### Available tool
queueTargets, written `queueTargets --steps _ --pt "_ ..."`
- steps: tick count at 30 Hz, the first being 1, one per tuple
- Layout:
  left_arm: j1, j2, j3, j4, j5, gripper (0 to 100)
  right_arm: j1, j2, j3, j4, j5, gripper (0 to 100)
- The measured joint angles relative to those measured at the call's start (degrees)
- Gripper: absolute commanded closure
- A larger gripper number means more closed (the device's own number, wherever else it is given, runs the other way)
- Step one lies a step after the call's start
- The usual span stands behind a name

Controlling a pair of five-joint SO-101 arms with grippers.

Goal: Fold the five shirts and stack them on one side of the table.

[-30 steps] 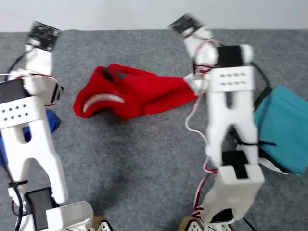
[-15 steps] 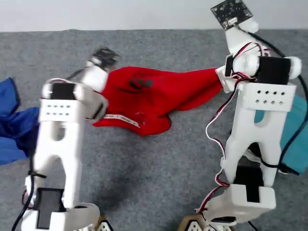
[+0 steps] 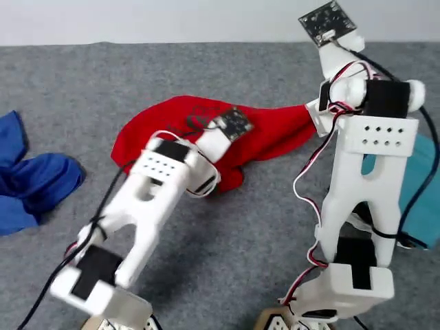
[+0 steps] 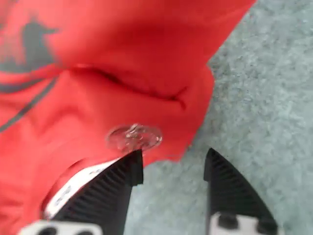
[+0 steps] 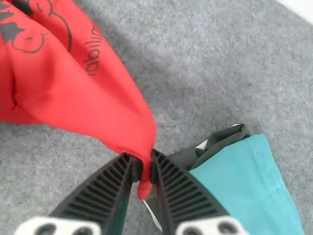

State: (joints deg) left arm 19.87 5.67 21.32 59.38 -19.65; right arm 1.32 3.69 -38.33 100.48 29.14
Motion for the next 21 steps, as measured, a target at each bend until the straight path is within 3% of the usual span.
queueTargets --steps 6,12,14,21 --pt "0.8 7.5 -1.8 -3.1 0.4 80 0.0 0.0 0.0 0.0 0.0 98.7" --pt "0.8 13.9 -7.0 -2.5 1.8 96 0.0 0.0 0.0 0.0 -1.8 98.7" --pt "1.0 15.7 -9.2 -1.1 1.9 100 0.0 0.0 0.0 0.0 -1.8 98.7" --pt "-2.3 15.9 -14.1 8.7 1.2 100 0.7 0.0 0.0 0.0 -1.8 98.7"
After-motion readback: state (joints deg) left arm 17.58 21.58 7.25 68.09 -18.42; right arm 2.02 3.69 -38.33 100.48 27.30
